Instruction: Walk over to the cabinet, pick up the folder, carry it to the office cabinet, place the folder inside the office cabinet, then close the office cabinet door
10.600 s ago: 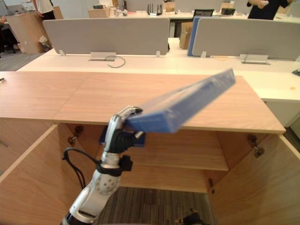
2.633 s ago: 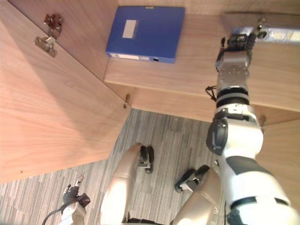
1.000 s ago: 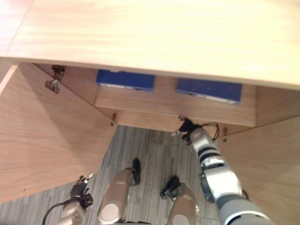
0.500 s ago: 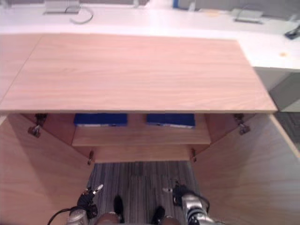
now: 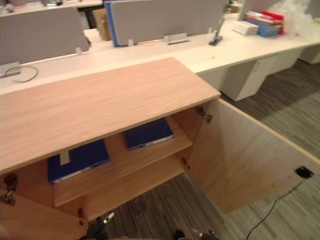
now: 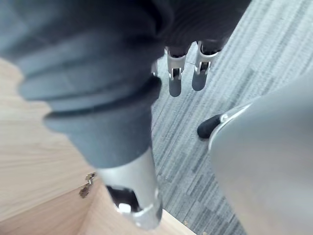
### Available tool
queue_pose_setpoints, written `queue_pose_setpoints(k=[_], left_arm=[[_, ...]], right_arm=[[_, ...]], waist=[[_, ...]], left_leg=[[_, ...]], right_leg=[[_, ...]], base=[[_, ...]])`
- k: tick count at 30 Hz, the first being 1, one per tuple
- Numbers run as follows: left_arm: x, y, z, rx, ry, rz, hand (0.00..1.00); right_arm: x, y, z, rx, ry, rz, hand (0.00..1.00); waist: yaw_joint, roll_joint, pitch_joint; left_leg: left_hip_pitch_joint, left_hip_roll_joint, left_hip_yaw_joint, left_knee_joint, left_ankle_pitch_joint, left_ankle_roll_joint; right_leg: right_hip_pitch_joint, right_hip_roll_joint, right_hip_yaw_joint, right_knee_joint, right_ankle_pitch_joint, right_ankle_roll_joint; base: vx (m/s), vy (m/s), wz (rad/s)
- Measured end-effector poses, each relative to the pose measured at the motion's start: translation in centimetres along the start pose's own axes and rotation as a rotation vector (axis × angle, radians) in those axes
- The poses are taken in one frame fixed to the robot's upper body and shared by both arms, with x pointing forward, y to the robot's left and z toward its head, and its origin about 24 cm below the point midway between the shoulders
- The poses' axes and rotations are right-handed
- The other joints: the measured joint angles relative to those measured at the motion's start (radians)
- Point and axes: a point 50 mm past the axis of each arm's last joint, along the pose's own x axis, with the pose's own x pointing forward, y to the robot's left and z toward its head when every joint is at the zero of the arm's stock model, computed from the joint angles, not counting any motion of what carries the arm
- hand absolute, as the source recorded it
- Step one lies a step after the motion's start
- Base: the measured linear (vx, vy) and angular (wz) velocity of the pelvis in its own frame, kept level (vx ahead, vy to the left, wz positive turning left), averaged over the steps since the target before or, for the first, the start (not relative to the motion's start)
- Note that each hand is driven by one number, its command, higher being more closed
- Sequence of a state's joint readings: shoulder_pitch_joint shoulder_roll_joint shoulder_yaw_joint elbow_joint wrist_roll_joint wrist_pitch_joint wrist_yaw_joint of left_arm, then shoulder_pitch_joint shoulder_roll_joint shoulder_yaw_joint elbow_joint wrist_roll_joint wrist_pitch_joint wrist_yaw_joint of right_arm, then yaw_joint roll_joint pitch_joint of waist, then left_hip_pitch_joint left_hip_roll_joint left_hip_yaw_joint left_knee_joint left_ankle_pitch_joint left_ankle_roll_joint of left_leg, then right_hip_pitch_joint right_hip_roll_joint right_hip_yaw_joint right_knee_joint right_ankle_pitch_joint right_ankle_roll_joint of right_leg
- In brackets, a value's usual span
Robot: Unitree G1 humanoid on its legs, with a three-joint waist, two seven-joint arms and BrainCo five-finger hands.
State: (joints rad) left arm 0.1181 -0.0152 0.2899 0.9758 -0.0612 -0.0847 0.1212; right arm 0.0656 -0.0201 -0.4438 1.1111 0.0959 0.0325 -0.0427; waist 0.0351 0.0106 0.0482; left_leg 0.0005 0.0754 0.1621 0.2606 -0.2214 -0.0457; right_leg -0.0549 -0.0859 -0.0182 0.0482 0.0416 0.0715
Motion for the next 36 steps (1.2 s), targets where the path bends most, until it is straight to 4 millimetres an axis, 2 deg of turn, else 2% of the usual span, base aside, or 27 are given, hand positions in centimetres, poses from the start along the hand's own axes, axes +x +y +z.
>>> queue_pose_setpoints(k=[4,8,11,12,13,14,16,17,18,19,20,21,24,27,29,32,36], left_arm=[[0.0,-0.3,-0.1,0.044,0.003,-0.027,0.0],[0.0,-0.7,0.2,0.048,-0.006,-0.045,0.0],[0.1,-0.9,0.4,0.041,-0.012,-0.048,0.0],[0.1,-0.8,0.4,0.041,-0.012,-0.047,0.0],[0.1,-0.8,0.3,0.04,-0.01,-0.045,0.0],[-0.1,-0.6,-0.1,0.036,0.0,-0.04,0.0],[-0.2,-0.2,-0.4,0.016,0.008,-0.025,0.0],[-0.2,-0.1,-0.6,0.002,0.013,-0.017,0.0],[-0.2,0.0,-0.5,-0.001,0.01,-0.014,0.0],[-0.1,0.0,-0.3,0.002,0.008,-0.013,0.0],[0.0,-0.2,-0.4,0.002,0.022,-0.019,0.0],[0.0,-0.5,-0.5,0.006,0.031,-0.025,0.0],[0.1,-0.2,-0.4,0.021,0.032,-0.02,0.0],[0.3,0.3,0.1,0.031,0.023,-0.011,0.0],[0.3,0.3,0.1,0.033,0.026,-0.01,0.0],[0.4,0.5,0.2,0.039,0.021,-0.002,0.0],[0.5,1.2,0.6,0.059,0.012,0.009,0.0]], right_arm=[[0.0,0.0,0.0,0.052,-0.003,-0.005,0.0],[0.1,0.4,0.9,0.053,-0.022,0.0,0.0],[0.1,1.5,2.1,0.058,-0.068,0.03,0.0],[0.0,1.7,2.3,0.072,-0.08,0.036,0.0],[0.0,1.6,2.5,0.082,-0.087,0.035,0.0],[0.0,0.7,1.9,0.129,-0.074,0.007,0.0],[-0.1,0.1,1.4,0.156,-0.059,-0.013,0.0],[-0.1,-0.4,1.0,0.172,-0.05,-0.035,0.0],[-0.1,-0.5,0.9,0.175,-0.046,-0.042,0.0],[0.0,-0.6,0.8,0.166,-0.036,-0.046,0.0],[0.1,-0.8,1.3,0.177,-0.043,-0.05,0.0],[0.1,-0.9,1.0,0.178,-0.026,-0.055,0.0],[0.1,-1.0,0.1,0.188,0.019,-0.064,0.0],[0.2,-0.7,0.3,0.178,0.016,-0.055,0.0],[0.2,-0.6,0.2,0.16,0.022,-0.051,0.0],[0.1,-0.5,-0.4,0.156,0.045,-0.05,0.0],[0.1,-0.6,-0.5,0.153,0.047,-0.052,0.0]], waist=[[-0.019,0.001,-0.002],[-0.013,0.001,0.003],[-0.013,0.006,0.023],[-0.013,0.007,0.035],[-0.015,0.008,0.036],[-0.016,0.01,0.037],[-0.015,0.009,0.037],[-0.014,0.002,0.038],[-0.01,-0.006,0.037],[-0.006,-0.015,0.04],[0.001,0.002,0.041],[-0.001,0.009,0.047],[-0.004,-0.001,0.052],[-0.009,-0.018,0.063],[-0.013,-0.017,0.062],[-0.017,-0.017,0.062],[-0.019,-0.025,0.066]], left_leg=[[0.076,-0.031,0.065,-0.087,0.031,0.019],[0.12,-0.032,0.123,-0.118,0.031,0.019],[0.157,-0.018,0.198,-0.119,0.031,0.02],[0.175,-0.017,0.232,-0.125,0.029,0.025],[0.183,-0.019,0.245,-0.137,0.027,0.028],[0.207,-0.016,0.27,-0.147,0.027,0.028],[0.217,-0.007,0.284,-0.149,0.028,0.026],[0.233,-0.008,0.293,-0.15,0.031,0.019],[0.234,-0.012,0.298,-0.15,0.033,0.016],[0.233,-0.016,0.295,-0.153,0.037,0.017],[0.222,-0.001,0.285,-0.157,0.051,0.019],[0.218,0.014,0.275,-0.159,0.057,0.022],[0.232,0.012,0.189,-0.204,0.062,0.021],[0.236,0.012,0.183,-0.2,0.074,0.014],[0.23,0.017,0.182,-0.199,0.079,0.012],[0.227,0.027,0.183,-0.191,0.083,0.012],[0.216,0.034,0.193,-0.131,0.068,0.004]], right_leg=[[0.009,-0.016,0.044,-0.022,0.02,0.02],[-0.003,-0.009,0.049,0.006,0.022,0.021],[-0.064,-0.004,-0.048,0.118,0.014,0.006],[-0.077,-0.022,-0.141,0.186,-0.03,-0.041],[-0.09,-0.043,-0.21,0.242,-0.069,-0.07],[-0.101,-0.136,-0.404,0.416,-0.147,-0.085],[-0.092,-0.211,-0.508,0.512,-0.184,-0.091],[-0.077,-0.261,-0.557,0.525,-0.181,-0.091],[-0.075,-0.268,-0.559,0.509,-0.183,-0.079],[-0.076,-0.241,-0.577,0.482,-0.196,-0.083],[-0.065,-0.199,-0.58,0.417,-0.197,-0.083],[-0.058,-0.157,-0.572,0.362,-0.191,-0.082],[-0.046,-0.099,-0.541,0.322,-0.186,-0.09],[-0.049,-0.081,-0.516,0.3,-0.173,-0.091],[-0.036,-0.061,-0.513,0.246,-0.142,-0.089],[0.011,-0.009,-0.499,0.101,-0.06,-0.089],[0.051,0.018,-0.464,0.002,-0.002,-0.089]], base=[[0.09,0.1,-0.42],[0.07,0.045,-0.5],[-0.04,0.011,-0.65],[-0.07,-0.014,-0.36],[-0.05,-0.015,-0.3],[-0.03,-0.019,-0.17],[0.06,-0.069,-0.21],[0.1,-0.108,-0.35],[0.15,-0.187,-0.57],[0.13,-0.221,-0.87],[0.16,-0.324,-1.03],[0.09,-0.274,-0.81],[-0.04,-0.151,-0.4],[-0.06,-0.028,-0.31],[-0.05,0.01,-0.11],[-0.03,0.028,-0.2],[-0.04,0.016,-0.32]])
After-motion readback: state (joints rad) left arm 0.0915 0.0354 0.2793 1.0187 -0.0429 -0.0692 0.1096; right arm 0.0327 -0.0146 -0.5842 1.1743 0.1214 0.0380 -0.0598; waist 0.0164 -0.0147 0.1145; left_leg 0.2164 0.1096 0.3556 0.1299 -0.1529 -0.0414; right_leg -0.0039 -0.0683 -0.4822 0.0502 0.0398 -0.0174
